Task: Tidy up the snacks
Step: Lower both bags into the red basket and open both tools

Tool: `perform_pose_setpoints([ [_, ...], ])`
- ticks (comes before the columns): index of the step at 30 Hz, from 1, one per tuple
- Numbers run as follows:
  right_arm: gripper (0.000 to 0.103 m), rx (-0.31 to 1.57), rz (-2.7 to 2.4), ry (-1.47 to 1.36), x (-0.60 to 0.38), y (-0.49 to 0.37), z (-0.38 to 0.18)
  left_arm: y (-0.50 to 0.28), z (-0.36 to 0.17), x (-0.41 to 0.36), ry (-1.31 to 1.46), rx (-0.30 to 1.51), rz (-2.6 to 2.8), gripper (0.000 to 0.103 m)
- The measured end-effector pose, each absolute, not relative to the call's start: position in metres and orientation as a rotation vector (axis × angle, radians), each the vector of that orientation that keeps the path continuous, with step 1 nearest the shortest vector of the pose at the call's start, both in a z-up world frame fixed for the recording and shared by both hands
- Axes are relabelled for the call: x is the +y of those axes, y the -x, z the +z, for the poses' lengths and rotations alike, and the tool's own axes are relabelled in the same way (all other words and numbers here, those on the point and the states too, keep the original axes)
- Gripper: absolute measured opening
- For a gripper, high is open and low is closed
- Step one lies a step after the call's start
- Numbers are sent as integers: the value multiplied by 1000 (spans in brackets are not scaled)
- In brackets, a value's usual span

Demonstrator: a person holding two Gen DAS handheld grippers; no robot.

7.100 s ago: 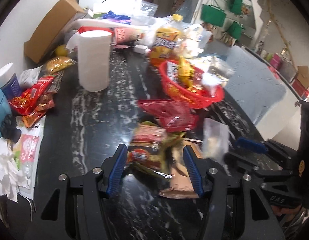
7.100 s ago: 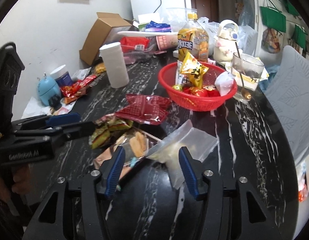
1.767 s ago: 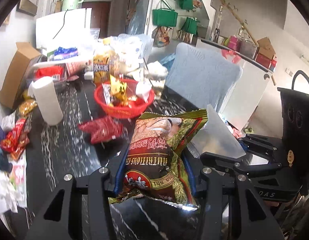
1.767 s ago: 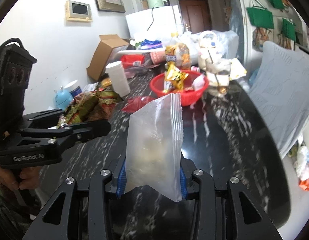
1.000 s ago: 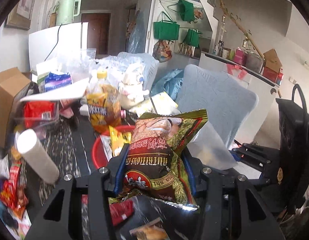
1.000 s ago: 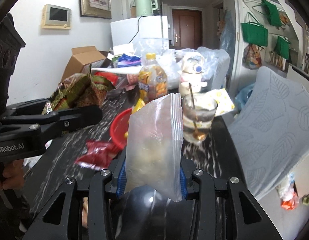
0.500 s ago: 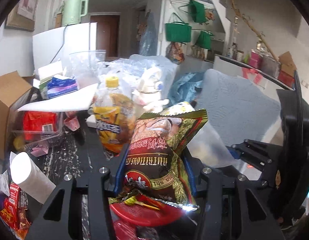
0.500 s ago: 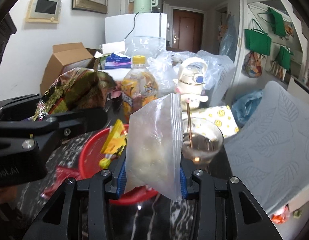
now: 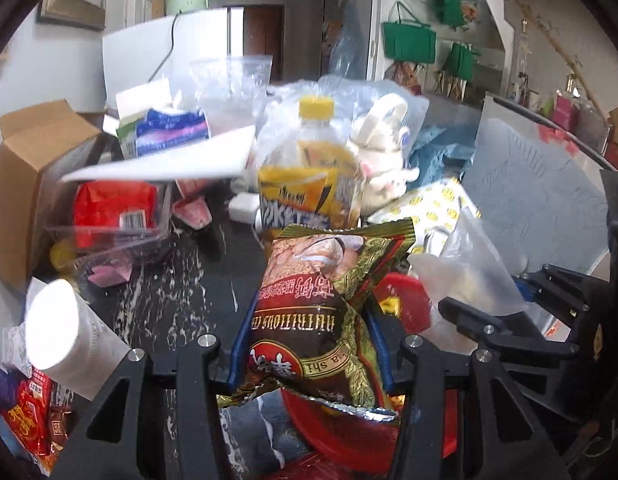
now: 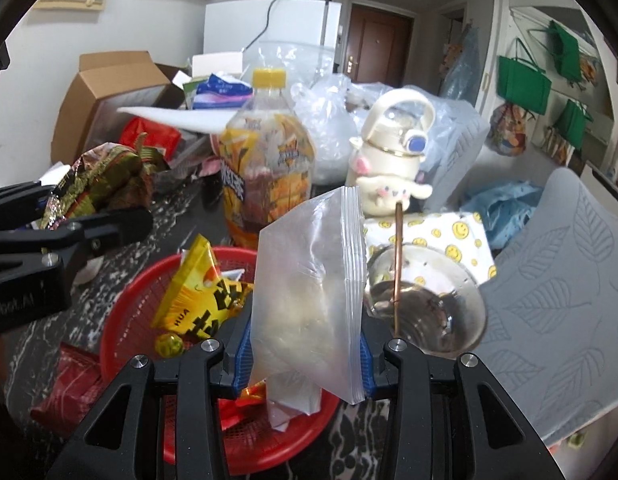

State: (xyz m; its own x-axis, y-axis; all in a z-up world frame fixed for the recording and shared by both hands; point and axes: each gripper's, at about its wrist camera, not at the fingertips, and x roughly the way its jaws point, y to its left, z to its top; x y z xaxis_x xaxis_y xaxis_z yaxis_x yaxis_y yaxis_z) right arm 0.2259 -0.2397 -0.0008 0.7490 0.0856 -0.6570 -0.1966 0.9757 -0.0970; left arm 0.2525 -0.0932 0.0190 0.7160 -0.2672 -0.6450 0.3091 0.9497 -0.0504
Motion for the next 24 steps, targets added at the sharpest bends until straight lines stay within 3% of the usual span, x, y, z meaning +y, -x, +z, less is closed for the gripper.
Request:
perform_pose_setpoints([
  [11,41,727,159,193,-228,-240,-21,-268,-21,-104,-62,833,-353,48],
  [24,46,769,188,216,-222,-246,-23,-273,-27,-102,-72,829,-344,48],
])
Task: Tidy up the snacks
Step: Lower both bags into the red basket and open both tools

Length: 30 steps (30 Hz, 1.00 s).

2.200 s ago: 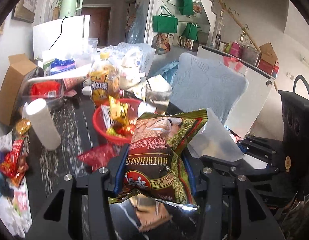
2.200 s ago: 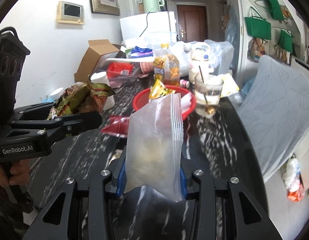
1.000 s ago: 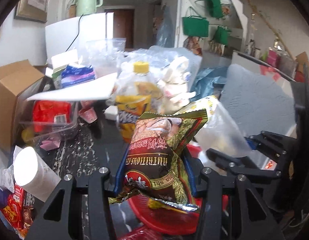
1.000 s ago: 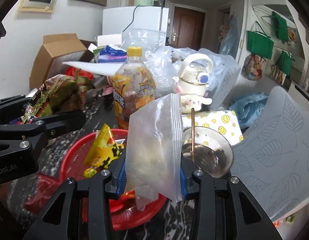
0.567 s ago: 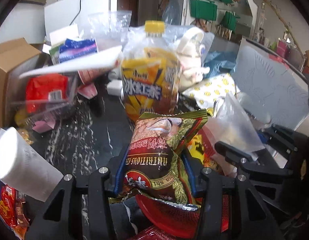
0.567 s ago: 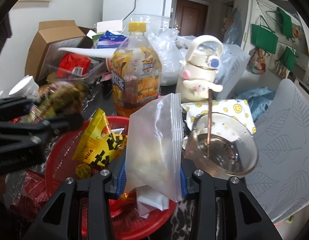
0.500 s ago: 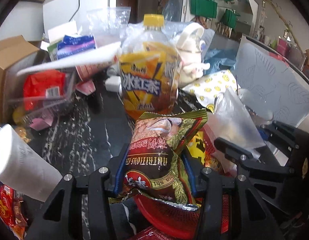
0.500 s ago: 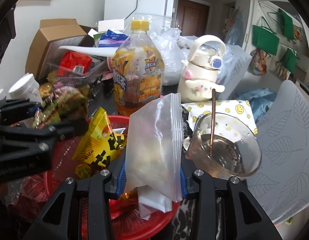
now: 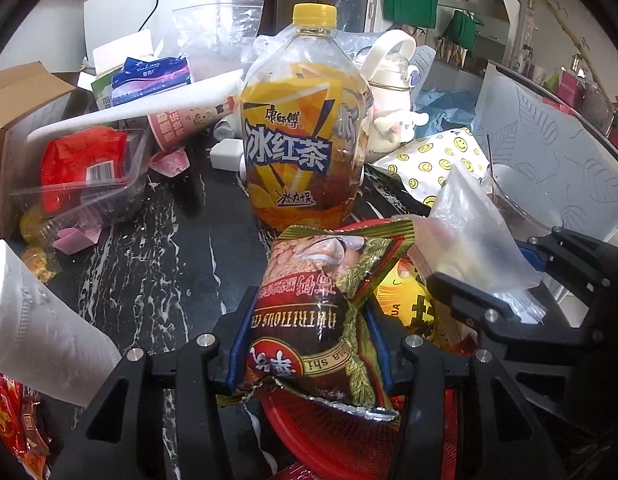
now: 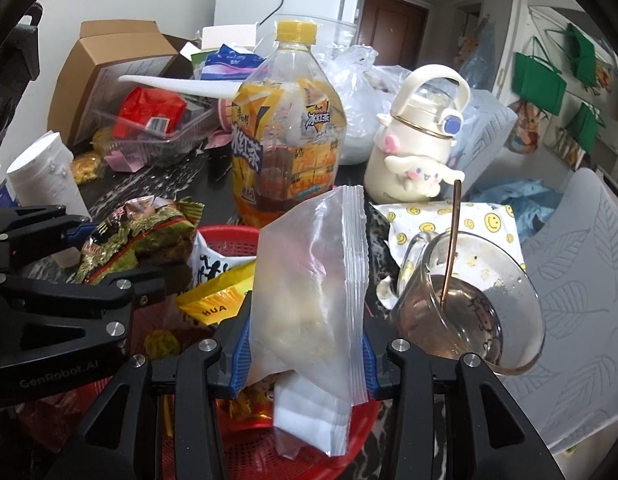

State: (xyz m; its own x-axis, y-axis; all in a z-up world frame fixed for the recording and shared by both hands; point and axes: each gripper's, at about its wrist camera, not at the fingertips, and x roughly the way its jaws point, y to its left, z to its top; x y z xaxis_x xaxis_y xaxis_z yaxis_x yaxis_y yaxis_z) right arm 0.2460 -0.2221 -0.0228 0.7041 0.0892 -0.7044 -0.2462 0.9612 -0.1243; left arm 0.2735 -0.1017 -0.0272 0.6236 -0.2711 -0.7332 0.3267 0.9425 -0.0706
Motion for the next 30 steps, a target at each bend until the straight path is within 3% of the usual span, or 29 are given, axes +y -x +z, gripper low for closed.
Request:
perform_pose_setpoints([
  [3,56,774,199,203,-225,-242,-18,-272,-26,-102,-67,821,-361,48],
  [11,56,762,213,164,-233,-224,-13,-267,-23,-110,-94,808,-371,48],
  [12,53,746,215,159,-234,-222,-10,-266,-22,-110,-84,807,-388,48],
  [14,36,726,212,164,-234,-220,-6,-266,-21,-110,-52,801,-441,48],
  [17,24,726,229,175,-231,-220,-6,-267,-25,-114,-55,807,-468,48],
  [22,23,719,229,200,-226,-218,-8,-269,-26,-117,-74,814,-456,52],
  [24,23,723,231,179,-228,-219,-7,-272,-30,-116,-68,837,-438,59],
  [30,23,724,234,166,-232,-219,-5,-272,-30,-119,-82,852,-415,60],
])
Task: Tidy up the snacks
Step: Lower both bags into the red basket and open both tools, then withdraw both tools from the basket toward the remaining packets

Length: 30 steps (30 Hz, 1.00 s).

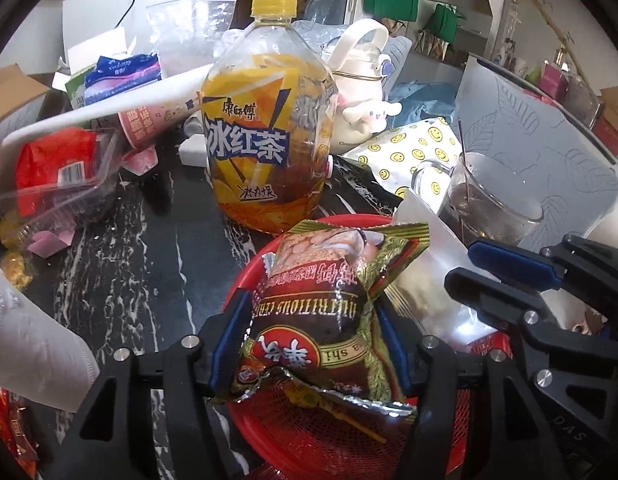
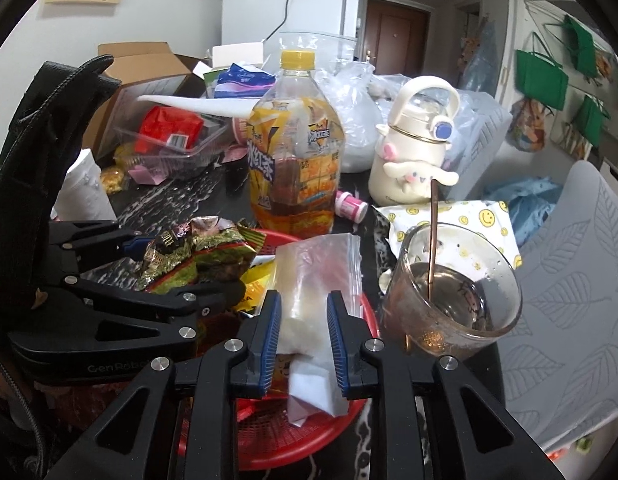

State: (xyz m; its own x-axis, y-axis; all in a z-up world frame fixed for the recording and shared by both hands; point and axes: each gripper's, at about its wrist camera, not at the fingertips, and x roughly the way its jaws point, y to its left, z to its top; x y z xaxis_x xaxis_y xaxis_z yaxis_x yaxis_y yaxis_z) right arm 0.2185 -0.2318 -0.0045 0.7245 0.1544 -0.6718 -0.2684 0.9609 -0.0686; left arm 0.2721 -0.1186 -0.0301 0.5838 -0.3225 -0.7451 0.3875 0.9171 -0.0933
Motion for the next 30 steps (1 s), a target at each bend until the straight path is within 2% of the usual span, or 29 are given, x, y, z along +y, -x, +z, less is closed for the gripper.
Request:
perform_pose_setpoints([
  [1,23,724,235,163,-232,-218,-4,-272,-29,-119,-88,851,-412,61],
  [3,23,729,246,157,-233,-217,-2,-271,-27,-120,-96,852,-423,70],
  [5,24,733,250,149,-233,-217,-1,-270,-24,-118,-97,839,-414,74],
  [9,24,740,245,137,-233,-214,-1,-268,-18,-115,-105,832,-416,74],
  [12,33,737,239,131,-232,-210,3,-265,-15,-114,-104,830,-396,74],
  [18,36,729,219,104,-236,-204,11,-254,-6,-99,-24,821,-398,74],
  [30,37,676,286,49,-224,-189,43,-221,37,-72,-12,729,-335,74],
])
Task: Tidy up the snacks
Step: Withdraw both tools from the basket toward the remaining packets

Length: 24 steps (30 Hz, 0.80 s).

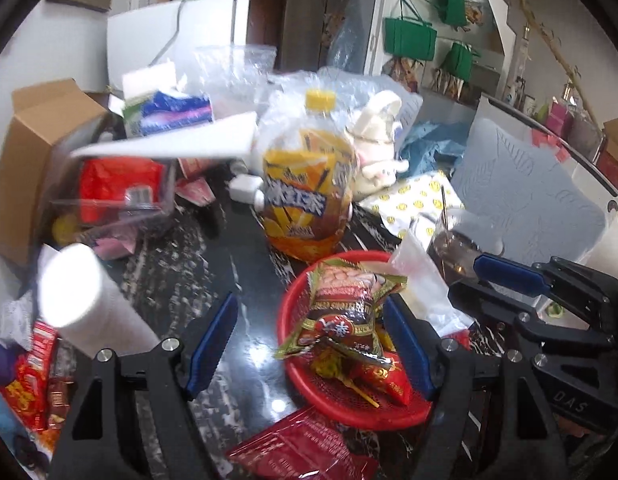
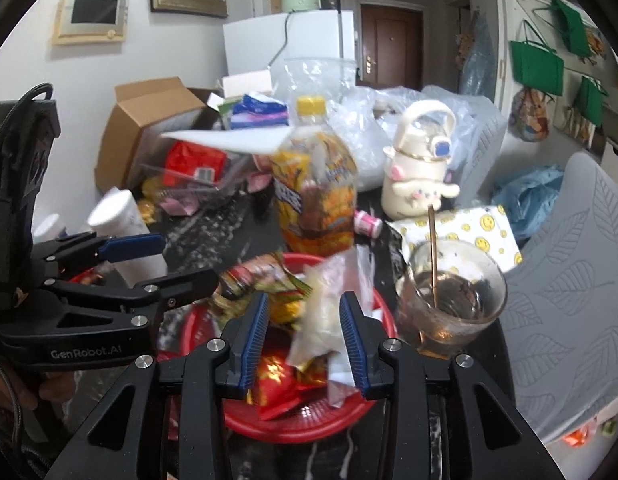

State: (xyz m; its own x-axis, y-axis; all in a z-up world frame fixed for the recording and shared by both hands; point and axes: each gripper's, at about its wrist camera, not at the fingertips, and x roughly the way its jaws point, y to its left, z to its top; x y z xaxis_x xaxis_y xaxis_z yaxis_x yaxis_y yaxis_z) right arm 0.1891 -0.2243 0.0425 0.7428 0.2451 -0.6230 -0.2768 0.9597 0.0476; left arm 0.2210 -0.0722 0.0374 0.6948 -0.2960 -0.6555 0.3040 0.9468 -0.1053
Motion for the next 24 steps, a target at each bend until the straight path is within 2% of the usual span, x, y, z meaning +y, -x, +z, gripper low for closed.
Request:
perform_pose_setpoints([
  [17,41,517,324,63,-191,-135,122,-153,116,-27,-6,568,-251,74],
  [21,44,506,329,67,-184,-116,129,-132,125,-22,-13,542,-249,74],
  [24,50,493,322,65,-181,-102,132,-117,128,-19,-18,531,-240,74],
])
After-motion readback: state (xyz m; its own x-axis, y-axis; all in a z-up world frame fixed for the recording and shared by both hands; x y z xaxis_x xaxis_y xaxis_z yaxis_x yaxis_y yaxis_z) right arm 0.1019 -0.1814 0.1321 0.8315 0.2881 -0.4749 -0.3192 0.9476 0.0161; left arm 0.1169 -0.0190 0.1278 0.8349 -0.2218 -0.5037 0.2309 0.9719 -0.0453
